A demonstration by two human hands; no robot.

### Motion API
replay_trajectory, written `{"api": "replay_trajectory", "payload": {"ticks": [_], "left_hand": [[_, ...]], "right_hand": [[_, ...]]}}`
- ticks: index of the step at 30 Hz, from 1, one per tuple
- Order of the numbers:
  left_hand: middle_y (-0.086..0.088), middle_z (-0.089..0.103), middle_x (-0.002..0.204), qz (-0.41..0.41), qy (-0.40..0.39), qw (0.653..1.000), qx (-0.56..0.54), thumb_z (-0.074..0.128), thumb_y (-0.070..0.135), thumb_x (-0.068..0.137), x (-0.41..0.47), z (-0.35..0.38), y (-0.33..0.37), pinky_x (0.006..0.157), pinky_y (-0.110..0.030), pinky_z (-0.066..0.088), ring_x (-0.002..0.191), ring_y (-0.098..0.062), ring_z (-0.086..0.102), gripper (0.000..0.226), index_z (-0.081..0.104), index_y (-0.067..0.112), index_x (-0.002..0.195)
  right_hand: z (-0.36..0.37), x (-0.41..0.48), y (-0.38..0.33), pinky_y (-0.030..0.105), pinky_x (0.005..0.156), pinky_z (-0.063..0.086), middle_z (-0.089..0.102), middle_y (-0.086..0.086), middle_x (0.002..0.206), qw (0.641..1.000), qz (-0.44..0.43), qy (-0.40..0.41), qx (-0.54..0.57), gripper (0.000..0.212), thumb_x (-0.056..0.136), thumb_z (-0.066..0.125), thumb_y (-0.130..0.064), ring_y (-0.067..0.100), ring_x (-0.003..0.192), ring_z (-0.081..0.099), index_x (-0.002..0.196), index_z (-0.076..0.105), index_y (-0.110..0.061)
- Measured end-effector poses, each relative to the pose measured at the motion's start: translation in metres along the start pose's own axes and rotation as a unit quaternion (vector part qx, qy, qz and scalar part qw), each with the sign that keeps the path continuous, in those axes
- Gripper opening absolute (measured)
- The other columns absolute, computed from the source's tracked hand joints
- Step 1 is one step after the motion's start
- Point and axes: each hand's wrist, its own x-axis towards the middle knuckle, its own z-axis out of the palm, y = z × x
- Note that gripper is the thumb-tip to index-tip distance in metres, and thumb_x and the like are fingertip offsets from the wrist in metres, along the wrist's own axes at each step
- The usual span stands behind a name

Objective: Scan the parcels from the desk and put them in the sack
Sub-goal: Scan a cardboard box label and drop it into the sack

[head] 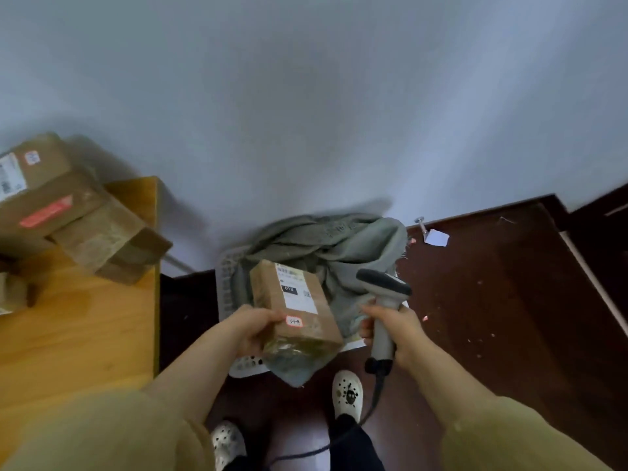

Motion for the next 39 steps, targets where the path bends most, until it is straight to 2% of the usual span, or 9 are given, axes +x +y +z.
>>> {"api": "replay_trajectory", "payload": {"ticks": [2, 6, 10, 15, 21, 26, 30, 34, 39], "left_hand": [[-0.021, 0.065, 0.113, -0.022, 0.003, 1.0, -0.012, 0.08, 0.01, 0.068, 0.026, 0.013, 0.007, 0.082, -0.058, 0.053, 0.098, -0.04, 0.065, 0.075, 0.041, 0.005, 0.132], [-0.019, 0.06, 0.118, 0.012, 0.072, 0.997, -0.021, 0.065, 0.008, 0.088, 0.073, 0.043, 0.023, 0.063, -0.043, 0.052, 0.102, -0.036, 0.061, 0.049, 0.041, 0.001, 0.13], [-0.017, 0.057, 0.125, 0.068, 0.134, 0.987, 0.048, 0.062, 0.021, 0.092, 0.121, 0.06, 0.035, 0.09, -0.041, 0.049, 0.102, -0.031, 0.057, 0.046, 0.043, -0.001, 0.128], [-0.018, 0.047, 0.138, 0.119, 0.167, 0.958, 0.199, 0.062, 0.027, 0.091, 0.126, 0.056, 0.04, 0.098, -0.035, 0.04, 0.123, -0.032, 0.048, 0.06, 0.037, 0.0, 0.138], [-0.012, 0.035, 0.148, 0.236, 0.211, 0.925, 0.211, 0.057, 0.018, 0.093, 0.048, 0.014, 0.053, 0.109, -0.035, 0.032, 0.135, -0.027, 0.037, 0.06, 0.03, 0.01, 0.147], [-0.003, 0.05, 0.126, 0.357, 0.287, 0.867, 0.197, 0.056, 0.012, 0.089, -0.037, -0.038, 0.059, 0.101, -0.036, 0.044, 0.116, -0.019, 0.051, 0.044, 0.051, 0.017, 0.132], [0.004, 0.048, 0.108, 0.448, 0.444, 0.761, 0.151, 0.062, 0.01, 0.083, -0.094, -0.09, 0.062, 0.097, -0.04, 0.041, 0.107, -0.016, 0.048, 0.039, 0.061, 0.023, 0.12], [-0.005, 0.033, 0.141, 0.354, 0.556, 0.735, 0.162, 0.067, 0.019, 0.08, -0.12, -0.173, 0.084, 0.11, -0.041, 0.024, 0.133, -0.025, 0.026, 0.063, 0.042, 0.02, 0.138], [-0.015, -0.01, 0.159, 0.203, 0.504, 0.777, 0.317, 0.075, 0.033, 0.075, -0.114, -0.278, 0.116, 0.118, -0.048, -0.004, 0.145, -0.033, -0.013, 0.112, -0.006, 0.013, 0.151]], "right_hand": [[0.001, 0.017, -0.002, 0.032, 0.049, 0.051, 0.062, 0.016, 0.058, 1.0, 0.016, -0.014, 0.001, 0.014, 0.086, 0.068, -0.007, 0.022, 0.046, 0.059, 0.09, 0.061, 0.005], [0.007, 0.048, -0.001, 0.032, 0.052, 0.05, 0.061, 0.015, 0.058, 0.999, 0.027, -0.027, 0.017, 0.013, 0.086, 0.069, -0.009, 0.024, 0.048, 0.057, 0.088, 0.062, 0.002], [0.014, 0.069, 0.005, 0.029, 0.047, 0.049, 0.06, 0.012, 0.053, 0.999, 0.023, -0.032, 0.027, 0.009, 0.085, 0.069, -0.007, 0.021, 0.045, 0.055, 0.083, 0.061, -0.003], [0.033, 0.064, 0.0, 0.025, 0.043, 0.048, 0.06, 0.011, 0.052, 0.998, 0.03, -0.047, 0.02, 0.01, 0.085, 0.068, -0.008, 0.019, 0.041, 0.056, 0.086, 0.06, -0.002], [0.081, 0.022, -0.035, 0.026, 0.045, 0.049, 0.064, 0.011, 0.056, 0.995, 0.005, -0.095, 0.002, 0.014, 0.085, 0.068, -0.008, 0.019, 0.044, 0.059, 0.091, 0.063, 0.003], [0.144, -0.026, -0.076, 0.025, 0.042, 0.047, 0.064, 0.009, 0.054, 0.985, -0.048, -0.165, -0.027, 0.009, 0.083, 0.066, 0.0, 0.016, 0.042, 0.058, 0.091, 0.063, -0.001], [0.199, -0.061, -0.1, 0.023, 0.042, 0.047, 0.065, 0.009, 0.057, 0.969, -0.079, -0.231, -0.038, 0.009, 0.084, 0.065, -0.001, 0.016, 0.045, 0.059, 0.092, 0.063, -0.003], [0.25, -0.083, -0.112, 0.025, 0.046, 0.049, 0.067, 0.011, 0.066, 0.954, -0.094, -0.277, -0.063, 0.013, 0.085, 0.066, -0.006, 0.018, 0.052, 0.061, 0.098, 0.063, -0.005], [0.3, -0.097, -0.114, 0.026, 0.048, 0.049, 0.069, 0.011, 0.071, 0.943, -0.102, -0.303, -0.094, 0.017, 0.084, 0.068, -0.008, 0.018, 0.056, 0.062, 0.1, 0.063, -0.006]]}}
